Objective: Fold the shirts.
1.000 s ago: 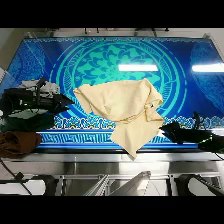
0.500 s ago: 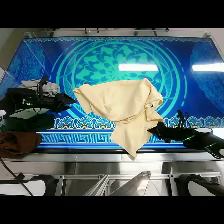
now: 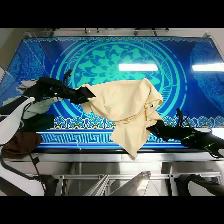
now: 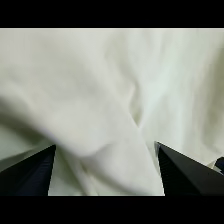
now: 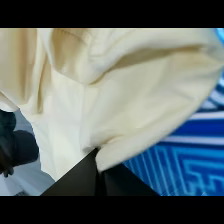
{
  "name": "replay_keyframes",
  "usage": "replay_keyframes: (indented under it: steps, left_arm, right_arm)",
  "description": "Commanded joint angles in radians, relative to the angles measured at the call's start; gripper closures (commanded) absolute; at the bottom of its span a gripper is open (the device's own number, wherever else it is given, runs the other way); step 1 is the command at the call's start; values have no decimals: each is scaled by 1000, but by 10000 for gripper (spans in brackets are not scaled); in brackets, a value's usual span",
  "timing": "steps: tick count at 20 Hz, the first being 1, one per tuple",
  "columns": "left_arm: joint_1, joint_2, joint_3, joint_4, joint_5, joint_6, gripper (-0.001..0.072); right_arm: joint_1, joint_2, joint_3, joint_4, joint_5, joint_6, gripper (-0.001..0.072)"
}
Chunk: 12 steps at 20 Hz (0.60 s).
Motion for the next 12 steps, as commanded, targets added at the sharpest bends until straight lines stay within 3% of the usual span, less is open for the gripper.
replay_keyframes:
  steps: [1, 2, 4, 5, 8, 9, 12]
  left_arm:
    - [-56, -121, 116, 0, 42, -56, 25]
    - [-60, -142, 146, 0, 68, -62, 73]
    - [-60, -165, 202, -1, 132, -62, 99]
    - [-56, -163, 224, 0, 162, -61, 252]
    - [-30, -158, 299, 0, 293, -62, 616]
    - [-20, -158, 321, -1, 357, -62, 687]
    - [13, -146, 375, -21, 575, -98, 687]
  right_arm:
    - [1, 0, 1, 8, 12, -11, 689]
    - [1, 0, 1, 8, 23, -12, 689]
    - [0, 0, 1, 8, 38, -18, 689]
    - [0, 0, 1, 8, 38, -18, 689]
    - [0, 3, 1, 8, 44, -21, 690]
    - [-3, 15, 1, 23, 67, -48, 691]
    - [-58, 128, 15, 132, 217, -124, 691]
